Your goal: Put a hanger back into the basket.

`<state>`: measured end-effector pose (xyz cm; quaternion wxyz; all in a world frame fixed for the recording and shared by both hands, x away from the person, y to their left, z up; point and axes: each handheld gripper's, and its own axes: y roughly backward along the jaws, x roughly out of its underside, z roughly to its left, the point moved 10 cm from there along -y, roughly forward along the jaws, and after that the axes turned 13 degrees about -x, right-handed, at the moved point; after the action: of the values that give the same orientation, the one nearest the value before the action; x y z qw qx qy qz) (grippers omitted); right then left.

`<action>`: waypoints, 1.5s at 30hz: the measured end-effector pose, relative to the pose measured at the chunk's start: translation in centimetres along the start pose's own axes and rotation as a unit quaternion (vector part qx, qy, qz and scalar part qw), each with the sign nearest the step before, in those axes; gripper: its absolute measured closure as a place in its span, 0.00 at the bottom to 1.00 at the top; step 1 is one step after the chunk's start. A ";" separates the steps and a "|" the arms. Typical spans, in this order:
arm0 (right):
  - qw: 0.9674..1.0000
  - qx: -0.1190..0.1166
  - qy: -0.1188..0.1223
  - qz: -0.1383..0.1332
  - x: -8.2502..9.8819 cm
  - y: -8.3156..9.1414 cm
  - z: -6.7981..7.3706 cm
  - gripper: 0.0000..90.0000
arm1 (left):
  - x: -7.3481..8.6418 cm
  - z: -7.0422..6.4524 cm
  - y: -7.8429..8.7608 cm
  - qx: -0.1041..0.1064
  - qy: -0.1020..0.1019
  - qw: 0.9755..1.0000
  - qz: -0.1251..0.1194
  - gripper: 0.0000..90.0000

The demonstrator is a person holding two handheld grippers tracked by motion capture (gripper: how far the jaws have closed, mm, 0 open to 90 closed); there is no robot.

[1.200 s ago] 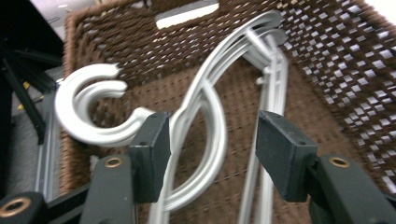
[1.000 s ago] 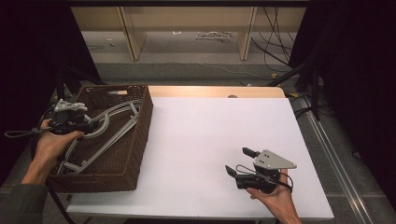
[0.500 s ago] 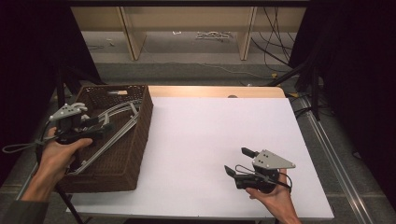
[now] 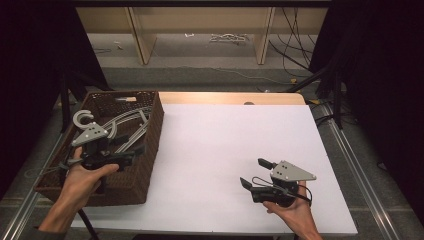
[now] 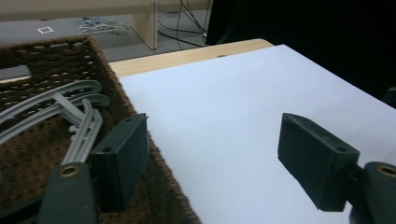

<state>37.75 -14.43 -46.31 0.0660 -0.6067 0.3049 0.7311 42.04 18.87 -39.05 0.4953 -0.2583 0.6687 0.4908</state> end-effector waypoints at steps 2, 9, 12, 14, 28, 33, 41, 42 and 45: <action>1.000 -0.004 -0.003 -0.007 -0.1 -0.1 0.1 0.19 | -0.1 -0.8 -0.1 0.003 0.000 1.000 -0.009 0.25; 1.000 -0.005 -0.008 -0.006 0.0 -0.2 0.2 0.19 | 0.0 -3.8 0.0 0.026 -0.009 0.999 -0.025 0.19; 1.000 -0.004 -0.010 -0.006 0.0 -0.1 0.2 0.19 | 0.4 -4.9 -0.1 0.030 -0.011 0.999 -0.034 0.19; 1.000 -0.007 -0.013 -0.013 -0.1 -0.1 0.3 0.19 | 0.7 -5.6 0.0 0.037 -0.005 0.999 -0.034 0.18; 1.000 -0.009 -0.011 -0.019 -0.2 -0.4 0.9 0.19 | 2.9 -8.8 0.8 0.075 -0.015 0.995 -0.062 0.18; 1.000 -0.010 -0.009 -0.013 -0.1 -0.4 1.5 0.19 | 4.0 -8.7 0.9 0.073 -0.013 0.995 -0.072 0.18; 1.000 -0.015 -0.012 -0.010 0.4 -0.4 2.2 0.19 | 5.5 -8.6 1.1 0.064 -0.024 0.994 -0.084 0.18; 1.000 -0.017 -0.013 -0.016 0.5 -0.5 2.4 0.19 | 5.7 -8.6 1.1 0.063 -0.030 0.994 -0.086 0.18; 1.000 -0.017 -0.015 -0.008 1.0 -0.5 2.7 0.18 | 6.4 -8.7 1.3 0.064 -0.019 0.994 -0.085 0.18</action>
<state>35.43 -12.88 -47.16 0.0659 -0.5993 0.2869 0.7445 35.01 12.35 -44.17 0.5635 -0.2722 0.6649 0.4079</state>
